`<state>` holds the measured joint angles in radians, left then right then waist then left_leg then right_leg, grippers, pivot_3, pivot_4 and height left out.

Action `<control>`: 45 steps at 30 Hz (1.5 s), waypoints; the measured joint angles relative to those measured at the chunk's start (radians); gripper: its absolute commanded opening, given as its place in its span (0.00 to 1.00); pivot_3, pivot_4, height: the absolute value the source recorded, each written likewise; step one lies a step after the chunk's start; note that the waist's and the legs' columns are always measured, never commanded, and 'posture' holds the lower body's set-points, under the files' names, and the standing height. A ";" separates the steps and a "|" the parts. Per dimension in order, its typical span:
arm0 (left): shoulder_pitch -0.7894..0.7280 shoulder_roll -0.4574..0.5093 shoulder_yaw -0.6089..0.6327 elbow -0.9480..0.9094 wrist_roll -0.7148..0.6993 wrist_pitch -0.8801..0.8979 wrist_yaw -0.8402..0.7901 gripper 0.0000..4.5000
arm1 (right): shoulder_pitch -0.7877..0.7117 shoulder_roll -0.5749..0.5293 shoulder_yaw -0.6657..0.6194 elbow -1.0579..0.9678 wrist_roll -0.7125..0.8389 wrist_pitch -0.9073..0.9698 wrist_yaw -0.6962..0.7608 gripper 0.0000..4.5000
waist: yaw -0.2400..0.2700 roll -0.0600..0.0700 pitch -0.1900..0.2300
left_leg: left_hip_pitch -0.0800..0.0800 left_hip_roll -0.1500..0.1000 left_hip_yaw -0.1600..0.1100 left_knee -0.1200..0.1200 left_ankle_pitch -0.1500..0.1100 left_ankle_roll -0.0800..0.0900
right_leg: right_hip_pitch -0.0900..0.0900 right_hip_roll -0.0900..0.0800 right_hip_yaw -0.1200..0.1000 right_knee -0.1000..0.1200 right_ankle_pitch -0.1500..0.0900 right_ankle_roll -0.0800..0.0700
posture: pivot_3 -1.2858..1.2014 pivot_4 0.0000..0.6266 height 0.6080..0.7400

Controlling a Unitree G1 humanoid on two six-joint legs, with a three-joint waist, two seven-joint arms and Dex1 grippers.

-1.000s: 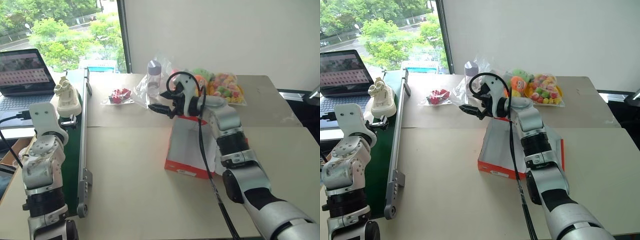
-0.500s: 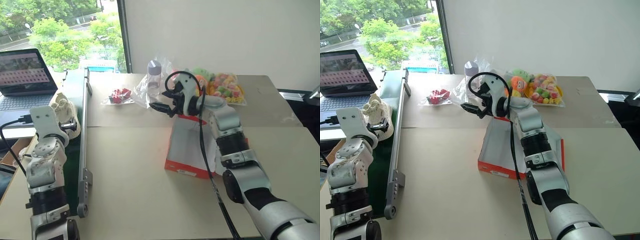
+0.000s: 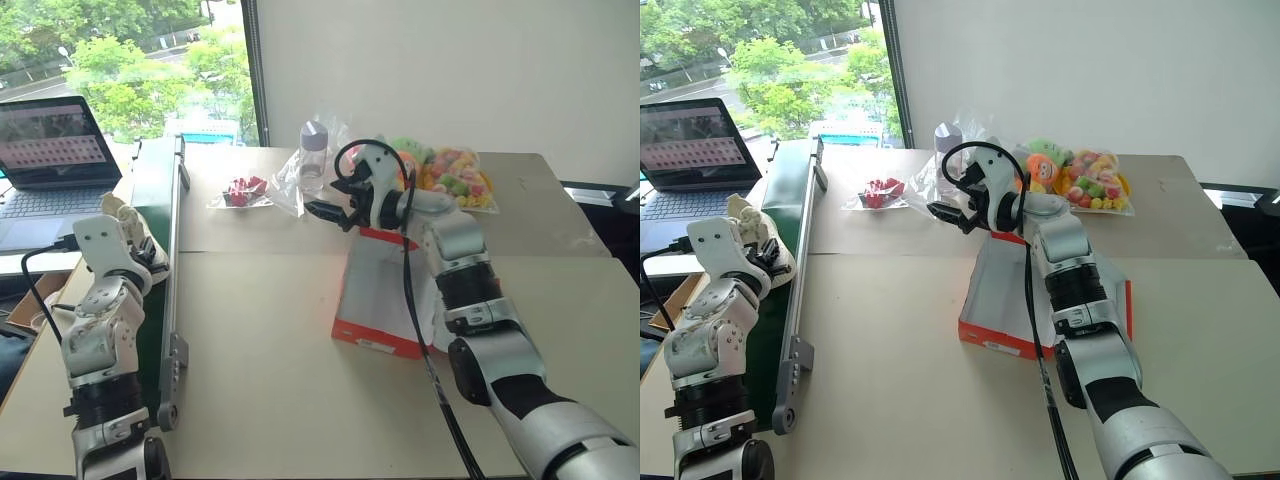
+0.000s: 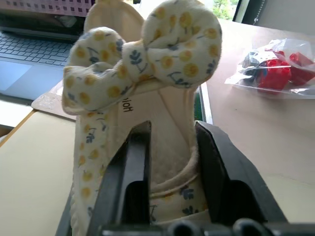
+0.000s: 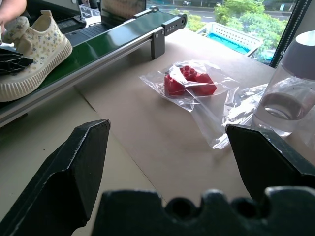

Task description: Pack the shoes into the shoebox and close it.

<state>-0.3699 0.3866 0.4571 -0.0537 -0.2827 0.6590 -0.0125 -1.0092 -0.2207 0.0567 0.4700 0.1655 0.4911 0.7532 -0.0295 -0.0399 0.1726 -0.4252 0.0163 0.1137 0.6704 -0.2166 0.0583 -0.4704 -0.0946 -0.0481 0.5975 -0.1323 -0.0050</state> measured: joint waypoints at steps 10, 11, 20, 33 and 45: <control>0.013 -0.005 0.005 -0.012 -0.015 -0.003 0.006 0.01 | 0.000 -0.003 0.008 0.000 0.005 0.001 0.002 1.00 | -0.001 0.000 0.000 | 0.001 0.000 0.000 0.000 0.000 0.000 | 0.000 0.001 0.000 0.001 0.000 0.000 | 0.52 0.24 1.00; 0.013 -0.006 0.006 -0.012 -0.016 -0.003 0.007 0.01 | 0.000 -0.003 0.009 0.000 0.005 0.001 0.002 1.00 | -0.001 0.000 0.000 | 0.001 0.000 0.000 0.000 0.000 0.000 | 0.000 0.001 0.000 0.001 0.000 0.000 | 0.52 0.24 1.00; 0.012 -0.006 0.004 -0.036 -0.015 -0.007 0.020 0.01 | 0.000 -0.004 0.013 0.000 0.005 0.002 0.007 1.00 | 0.000 0.000 0.000 | -0.001 0.000 0.000 0.000 0.000 0.000 | 0.000 0.001 0.000 0.000 0.000 0.000 | 0.52 0.24 1.00; -0.166 -0.029 -0.162 -0.249 -0.075 0.093 -0.018 0.01 | -0.079 0.049 -0.169 0.002 0.207 0.174 -0.051 1.00 | 0.014 0.000 0.000 | -0.003 0.000 0.000 0.000 0.001 0.002 | 0.000 0.002 -0.001 -0.002 0.000 0.000 | 0.52 0.24 1.00; -0.259 -0.043 -0.348 -0.323 -0.129 0.225 -0.119 0.01 | -0.170 0.041 -0.441 0.071 0.485 0.438 -0.197 1.00 | 0.014 0.000 0.000 | -0.004 0.000 -0.001 0.000 0.005 0.011 | -0.001 0.002 0.000 -0.002 0.000 0.000 | 0.52 0.24 1.00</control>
<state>-0.6285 0.3439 0.1096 -0.3770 -0.4116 0.8839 -0.1316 -1.1793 -0.1796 -0.3841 0.5408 0.6509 0.9292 0.5566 -0.0151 -0.0400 0.1727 -0.4294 0.0163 0.1129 0.6708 -0.2111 0.0694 -0.4709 -0.0921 -0.0484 0.5950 -0.1322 -0.0050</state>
